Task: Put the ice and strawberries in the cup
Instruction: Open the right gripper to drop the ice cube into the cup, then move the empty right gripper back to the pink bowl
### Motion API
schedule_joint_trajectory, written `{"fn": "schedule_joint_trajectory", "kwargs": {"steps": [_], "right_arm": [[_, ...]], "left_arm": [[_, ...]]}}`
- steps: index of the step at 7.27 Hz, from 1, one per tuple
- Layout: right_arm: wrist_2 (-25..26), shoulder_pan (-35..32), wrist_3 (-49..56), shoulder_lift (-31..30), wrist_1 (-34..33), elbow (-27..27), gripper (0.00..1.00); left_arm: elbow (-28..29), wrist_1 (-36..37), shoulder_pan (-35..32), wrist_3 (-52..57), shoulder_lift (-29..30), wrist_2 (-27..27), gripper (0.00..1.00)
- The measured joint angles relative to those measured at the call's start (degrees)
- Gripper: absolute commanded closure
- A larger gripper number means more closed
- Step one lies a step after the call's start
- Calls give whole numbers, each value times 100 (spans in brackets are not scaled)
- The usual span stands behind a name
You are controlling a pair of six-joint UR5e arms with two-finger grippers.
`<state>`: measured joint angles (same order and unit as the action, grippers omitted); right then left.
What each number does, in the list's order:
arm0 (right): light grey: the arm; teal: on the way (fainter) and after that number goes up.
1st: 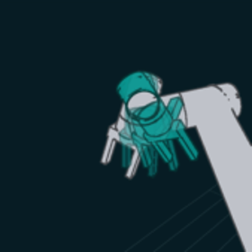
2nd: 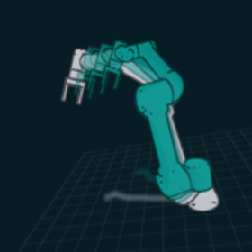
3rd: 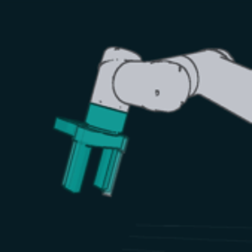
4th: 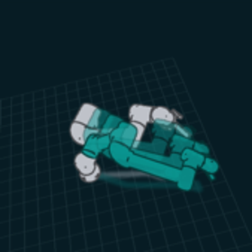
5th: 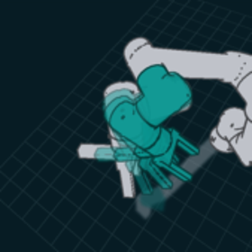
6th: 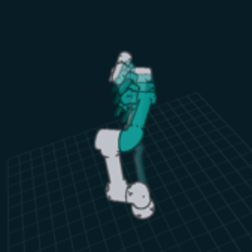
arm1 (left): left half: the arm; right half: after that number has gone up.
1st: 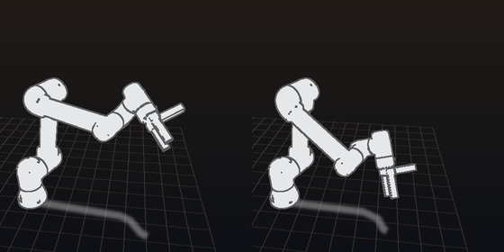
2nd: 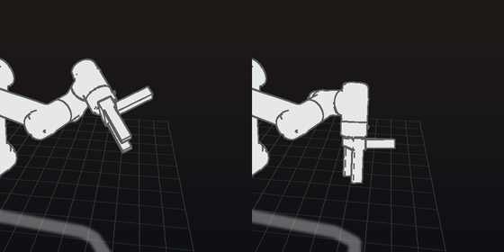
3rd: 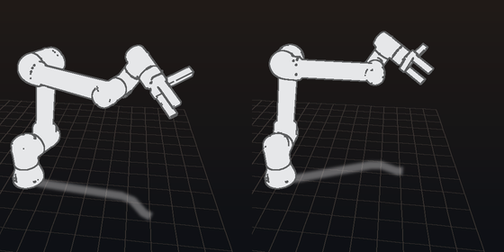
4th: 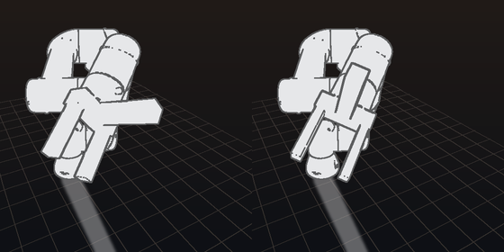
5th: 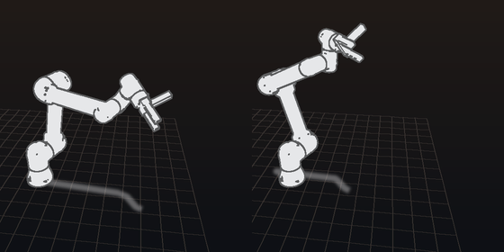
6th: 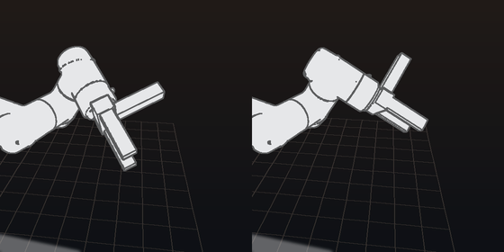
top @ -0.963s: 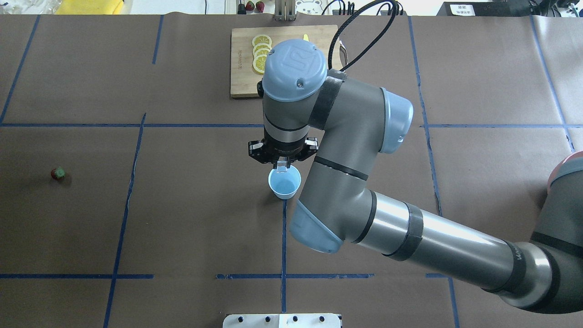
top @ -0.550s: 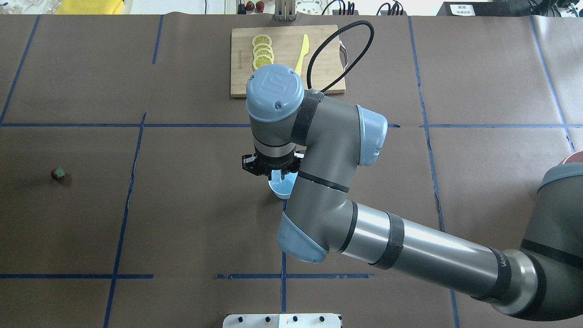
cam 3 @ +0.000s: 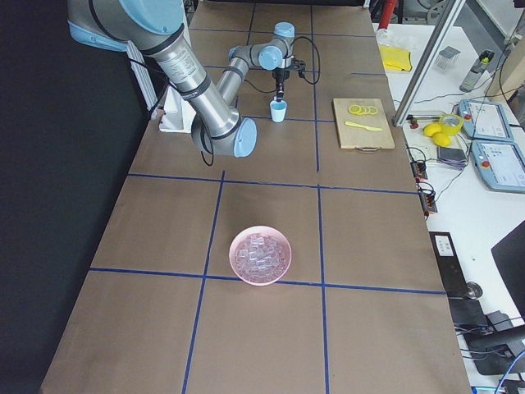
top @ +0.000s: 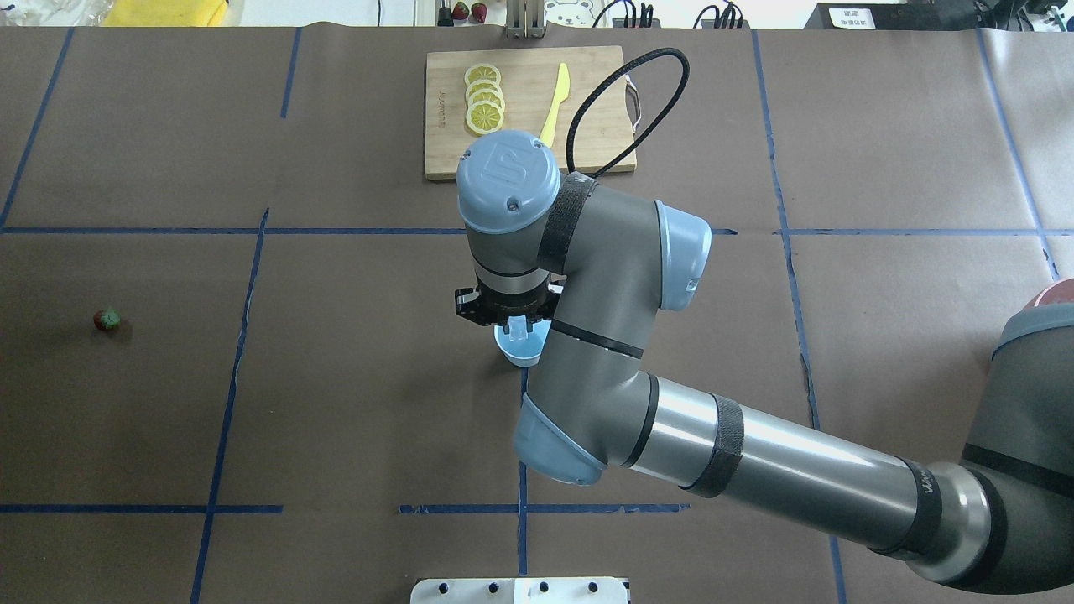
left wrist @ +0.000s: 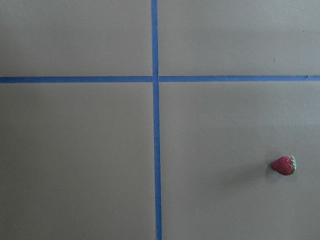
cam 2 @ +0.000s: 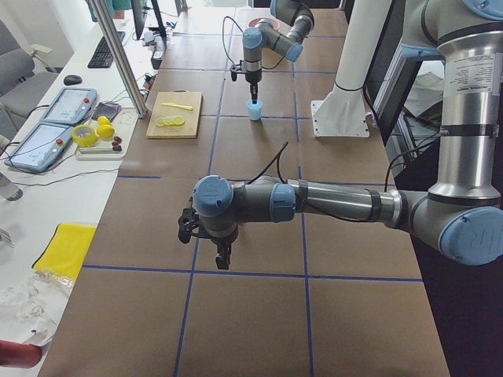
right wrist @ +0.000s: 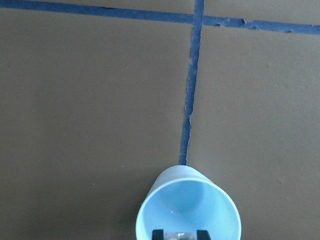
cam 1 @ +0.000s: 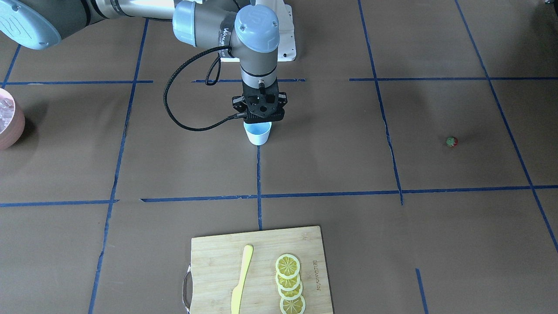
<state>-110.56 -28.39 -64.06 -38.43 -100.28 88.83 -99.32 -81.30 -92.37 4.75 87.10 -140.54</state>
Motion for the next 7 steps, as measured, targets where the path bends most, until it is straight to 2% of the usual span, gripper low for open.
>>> {"fn": "schedule_joint_trajectory", "kwargs": {"steps": [2, 4, 6, 7], "right_arm": [[-6, 1, 0, -29, -10, 11, 35], [0, 1, -1, -42, -17, 18, 1], [-1, -77, -2, -87, -96, 206, 0], [6, -216, 24, -275, -309, 701, 0]], "left_arm": [[0, 0, 0, 0, 3, 0, 0], [0, 0, 0, 0, 7, 0, 0], [0, 0, 0, 0, 14, 0, 0], [0, 0, 0, 0, 16, -2, 0]]}}
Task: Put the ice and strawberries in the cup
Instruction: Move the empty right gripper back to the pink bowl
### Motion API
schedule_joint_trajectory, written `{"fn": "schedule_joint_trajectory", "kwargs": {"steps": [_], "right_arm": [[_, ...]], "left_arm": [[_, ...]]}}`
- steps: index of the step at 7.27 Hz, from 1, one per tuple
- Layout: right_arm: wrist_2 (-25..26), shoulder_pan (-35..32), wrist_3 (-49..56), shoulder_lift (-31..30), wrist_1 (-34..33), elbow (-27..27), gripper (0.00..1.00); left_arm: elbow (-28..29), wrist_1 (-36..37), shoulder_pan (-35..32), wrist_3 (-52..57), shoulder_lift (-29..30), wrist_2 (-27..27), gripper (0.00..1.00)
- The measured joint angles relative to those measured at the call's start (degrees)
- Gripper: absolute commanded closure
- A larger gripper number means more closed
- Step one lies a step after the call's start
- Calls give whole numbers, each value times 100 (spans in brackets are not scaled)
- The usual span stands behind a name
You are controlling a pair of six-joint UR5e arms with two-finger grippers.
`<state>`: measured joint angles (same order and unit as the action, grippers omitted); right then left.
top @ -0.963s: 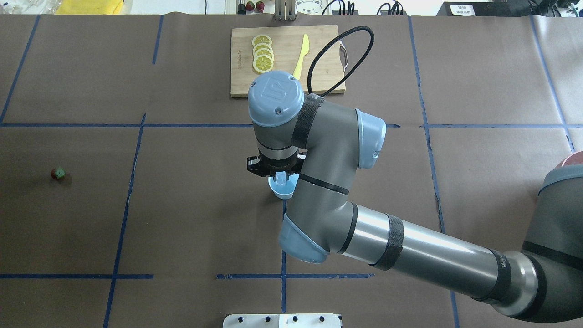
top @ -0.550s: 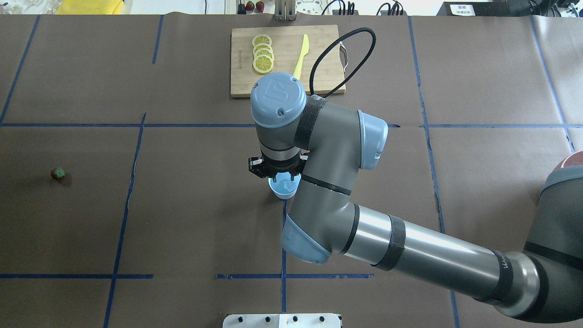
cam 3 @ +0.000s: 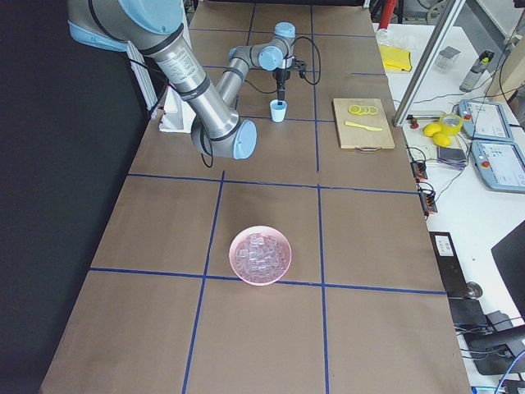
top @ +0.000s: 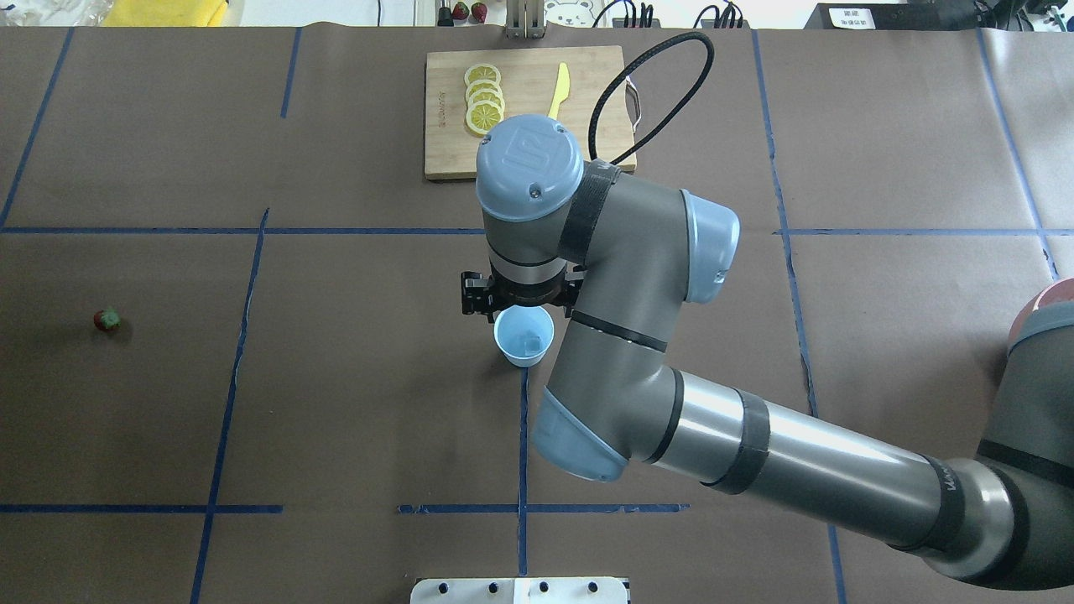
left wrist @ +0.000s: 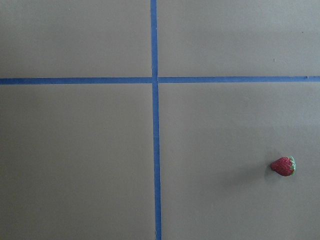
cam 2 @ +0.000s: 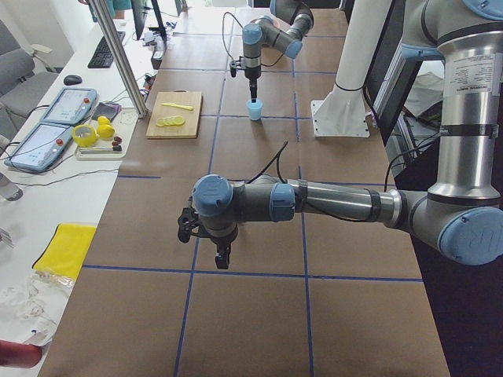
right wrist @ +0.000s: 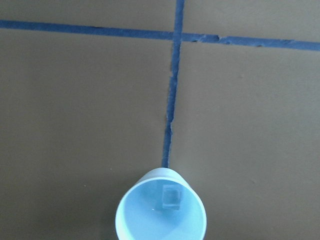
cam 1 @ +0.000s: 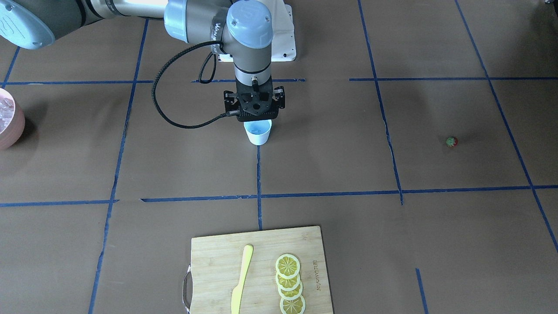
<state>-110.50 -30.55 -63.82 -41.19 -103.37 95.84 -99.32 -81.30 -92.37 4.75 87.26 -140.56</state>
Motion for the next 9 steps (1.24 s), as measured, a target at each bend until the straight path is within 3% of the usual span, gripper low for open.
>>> {"fn": "schedule_joint_trajectory", "kwargs": {"steps": [3, 6, 8, 9], "right_arm": [[250, -548, 220, -1204, -636, 1701, 0], [100, -1397, 1243, -2414, -1157, 2683, 0], [-196, -2135, 2156, -3769, -400, 2901, 0], [-596, -2663, 2919, -4405, 136, 2821, 0]], "left_arm": [[-5, 0, 0, 0, 12, -20, 0], [-65, 0, -7, -22, 29, -34, 0], [-280, 11, -11, -194, -20, -35, 0], [-376, 22, -15, -261, -39, -34, 0]]}}
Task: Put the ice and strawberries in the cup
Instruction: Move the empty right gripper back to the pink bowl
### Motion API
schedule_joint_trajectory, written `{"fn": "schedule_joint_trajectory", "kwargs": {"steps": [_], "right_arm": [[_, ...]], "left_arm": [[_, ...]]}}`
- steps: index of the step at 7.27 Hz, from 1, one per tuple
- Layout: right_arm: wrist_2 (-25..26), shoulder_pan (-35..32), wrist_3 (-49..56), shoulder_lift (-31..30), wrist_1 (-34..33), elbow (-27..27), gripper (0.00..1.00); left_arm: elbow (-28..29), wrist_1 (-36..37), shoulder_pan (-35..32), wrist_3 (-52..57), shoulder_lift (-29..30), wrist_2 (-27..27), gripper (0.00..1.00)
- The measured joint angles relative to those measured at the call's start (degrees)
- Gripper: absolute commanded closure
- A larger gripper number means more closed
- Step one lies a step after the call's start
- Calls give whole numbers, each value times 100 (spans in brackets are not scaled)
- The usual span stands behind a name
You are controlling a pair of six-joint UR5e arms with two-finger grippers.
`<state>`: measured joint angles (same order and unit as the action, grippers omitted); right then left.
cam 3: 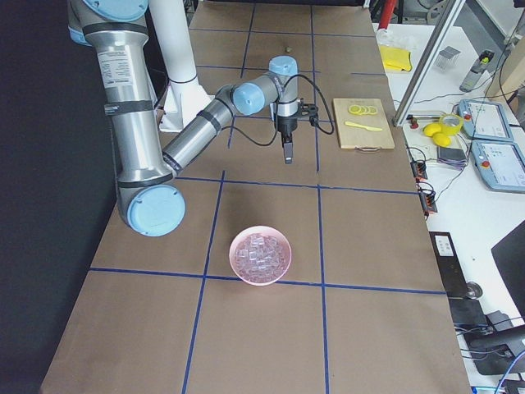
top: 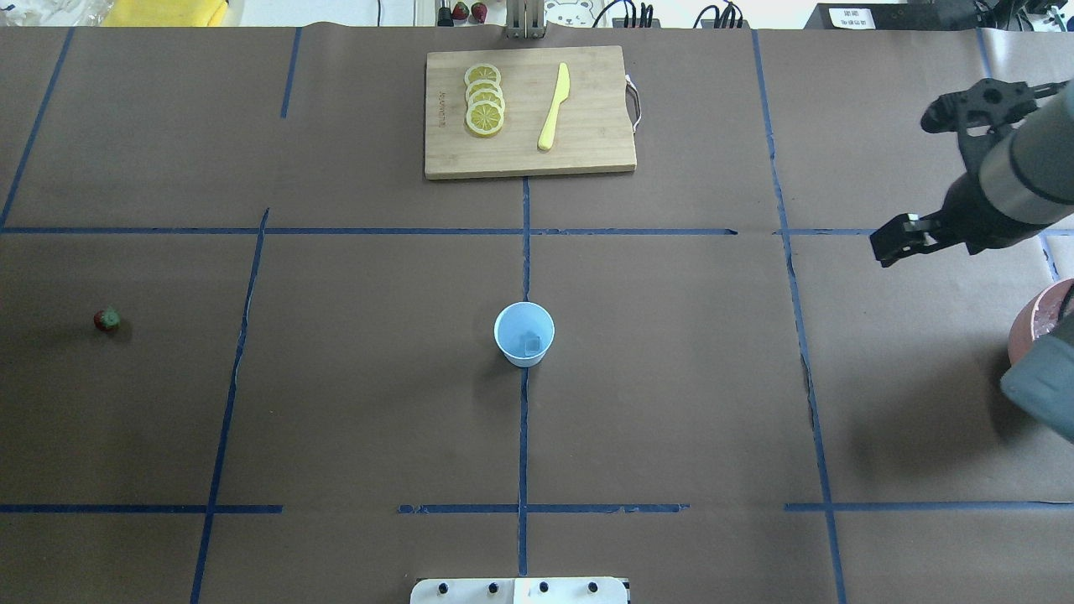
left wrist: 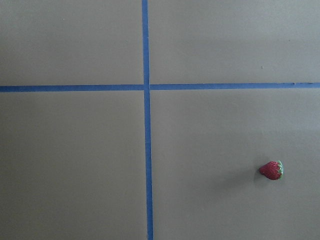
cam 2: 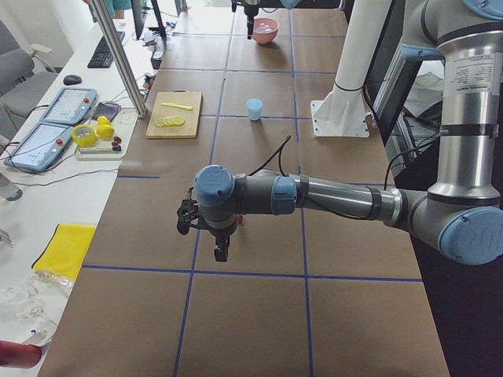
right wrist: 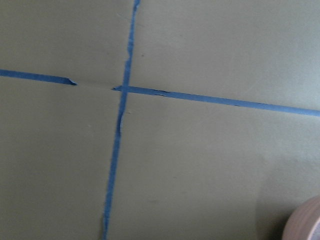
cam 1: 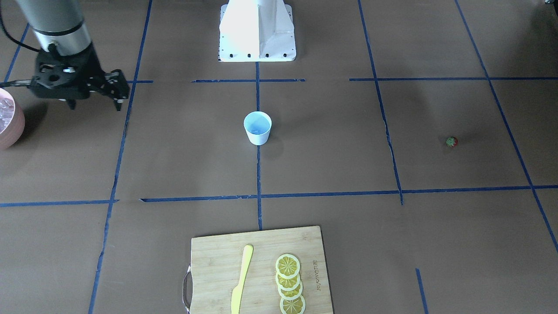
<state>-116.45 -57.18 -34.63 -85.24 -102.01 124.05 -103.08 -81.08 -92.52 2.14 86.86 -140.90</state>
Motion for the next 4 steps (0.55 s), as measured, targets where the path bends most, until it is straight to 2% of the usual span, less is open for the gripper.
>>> {"fn": "schedule_joint_trajectory", "kwargs": {"steps": [2, 4], "right_arm": [[-1038, -1206, 1832, -680, 489, -497, 0], [-1676, -1906, 2910, -1275, 908, -871, 2]], "left_arm": [[-110, 16, -2, -62, -9, 3, 0], [-267, 28, -3, -183, -65, 3, 0]]}}
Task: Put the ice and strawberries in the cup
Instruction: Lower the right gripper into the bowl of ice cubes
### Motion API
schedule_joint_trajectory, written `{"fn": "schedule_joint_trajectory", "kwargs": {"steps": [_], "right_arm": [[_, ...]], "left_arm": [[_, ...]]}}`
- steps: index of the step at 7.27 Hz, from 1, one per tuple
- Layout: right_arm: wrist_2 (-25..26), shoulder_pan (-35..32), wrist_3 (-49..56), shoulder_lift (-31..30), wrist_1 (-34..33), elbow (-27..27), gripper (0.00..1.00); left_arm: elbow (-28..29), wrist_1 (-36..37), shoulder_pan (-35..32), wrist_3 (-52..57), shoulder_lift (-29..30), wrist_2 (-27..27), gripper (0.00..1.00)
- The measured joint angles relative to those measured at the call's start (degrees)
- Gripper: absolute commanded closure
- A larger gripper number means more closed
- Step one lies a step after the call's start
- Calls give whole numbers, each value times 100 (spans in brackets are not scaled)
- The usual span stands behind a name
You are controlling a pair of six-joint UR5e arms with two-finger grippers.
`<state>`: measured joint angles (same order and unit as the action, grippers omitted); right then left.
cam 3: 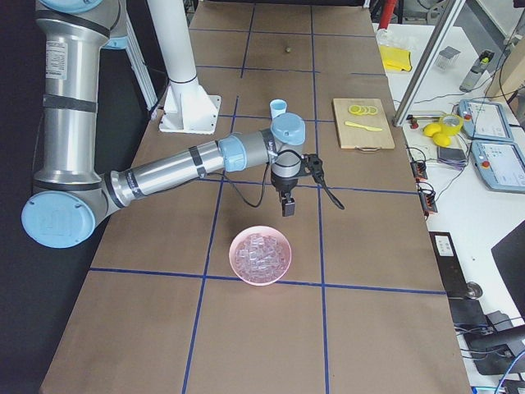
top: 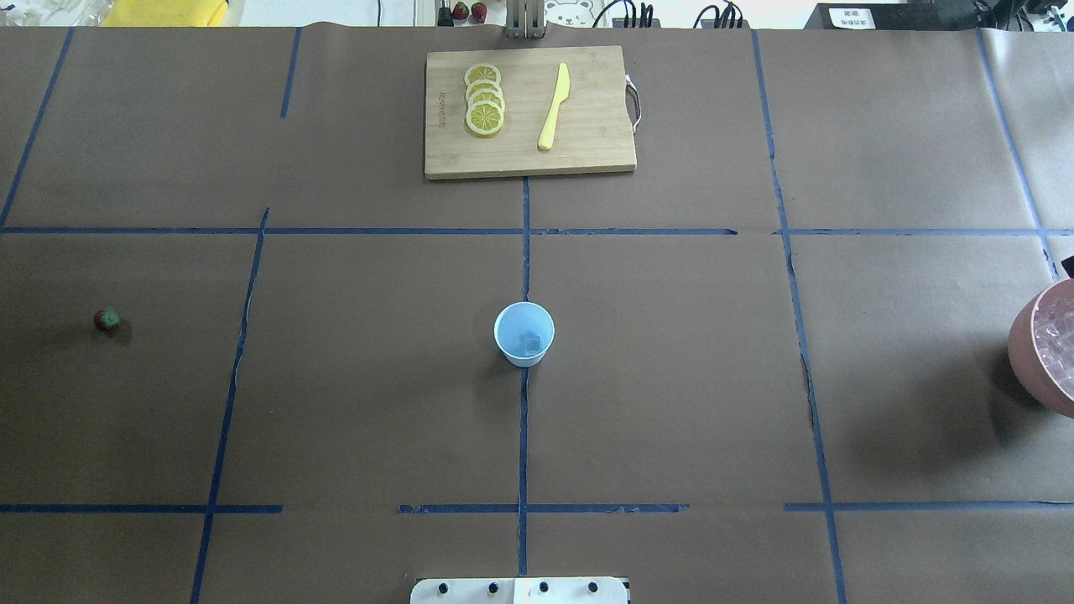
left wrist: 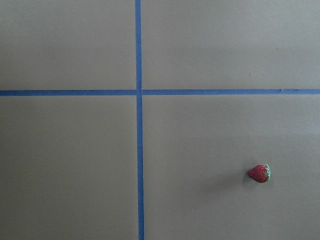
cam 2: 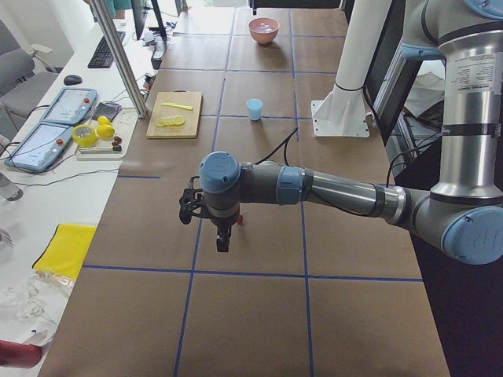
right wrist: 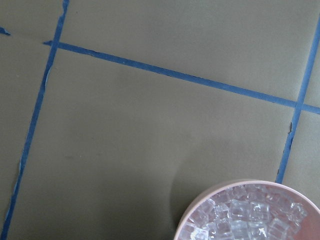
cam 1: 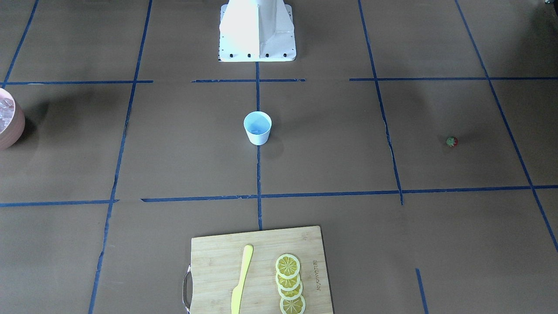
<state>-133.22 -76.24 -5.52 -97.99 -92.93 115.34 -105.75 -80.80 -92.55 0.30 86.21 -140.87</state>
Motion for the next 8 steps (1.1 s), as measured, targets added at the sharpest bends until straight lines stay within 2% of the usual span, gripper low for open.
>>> {"fn": "schedule_joint_trajectory", "kwargs": {"steps": [2, 5, 6, 8], "right_arm": [[-108, -157, 102, -524, 946, -458, 2], [-66, -166, -974, -979, 2648, -1112, 7], [-42, -132, -1327, -1111, 2992, -1169, 7], [158, 203, -1689, -1229, 3184, -1197, 9]], "left_arm": [[-89, 2, 0, -40, -60, -2, 0], [-148, 3, 2, -48, -89, -2, 0], [-161, 5, 3, -48, -101, -2, 0], [-178, 10, 3, -48, -125, -4, 0]]}}
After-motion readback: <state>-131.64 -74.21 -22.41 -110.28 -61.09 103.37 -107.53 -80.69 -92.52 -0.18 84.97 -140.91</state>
